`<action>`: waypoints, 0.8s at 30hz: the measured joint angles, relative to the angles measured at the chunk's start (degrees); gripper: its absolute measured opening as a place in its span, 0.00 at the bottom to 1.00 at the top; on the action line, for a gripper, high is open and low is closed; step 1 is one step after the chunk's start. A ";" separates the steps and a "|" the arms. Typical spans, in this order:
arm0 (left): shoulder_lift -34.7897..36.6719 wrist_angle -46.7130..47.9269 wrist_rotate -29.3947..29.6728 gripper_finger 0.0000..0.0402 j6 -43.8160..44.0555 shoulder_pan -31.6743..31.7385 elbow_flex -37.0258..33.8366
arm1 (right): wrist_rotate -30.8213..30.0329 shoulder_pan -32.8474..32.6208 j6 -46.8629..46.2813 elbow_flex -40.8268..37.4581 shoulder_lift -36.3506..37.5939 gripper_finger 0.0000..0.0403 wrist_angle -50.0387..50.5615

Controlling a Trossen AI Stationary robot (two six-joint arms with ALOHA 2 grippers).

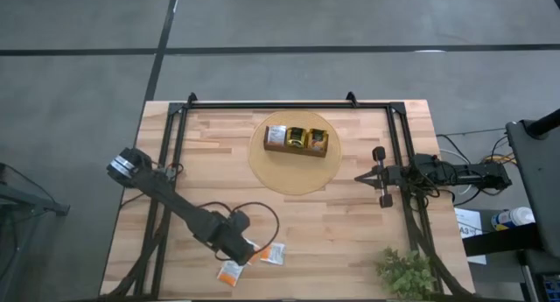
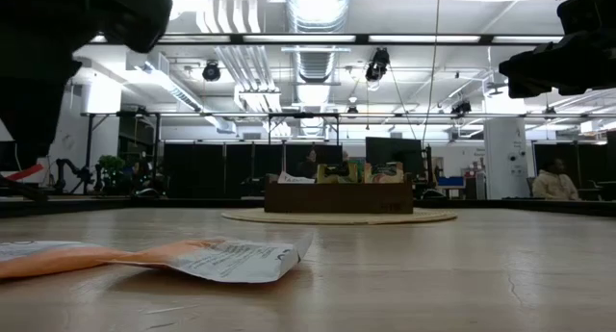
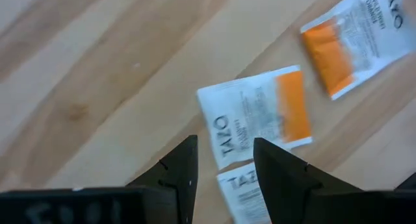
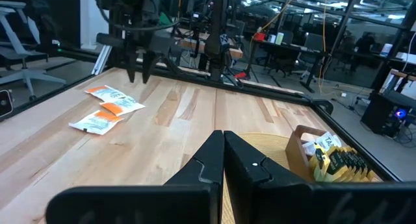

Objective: Pick & Place Tea
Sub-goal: Put the top left white tea bag into the left section of wooden organizer

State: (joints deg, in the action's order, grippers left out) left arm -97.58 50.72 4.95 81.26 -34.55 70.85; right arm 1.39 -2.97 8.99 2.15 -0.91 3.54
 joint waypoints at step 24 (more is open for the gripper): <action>-7.19 1.68 -2.76 0.35 4.39 0.20 2.56 | 0.00 -0.01 0.00 -0.01 0.00 0.02 -0.01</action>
State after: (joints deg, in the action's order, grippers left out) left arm -104.77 52.40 2.18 85.65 -34.35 73.41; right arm 1.39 -2.98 8.99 2.14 -0.91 3.54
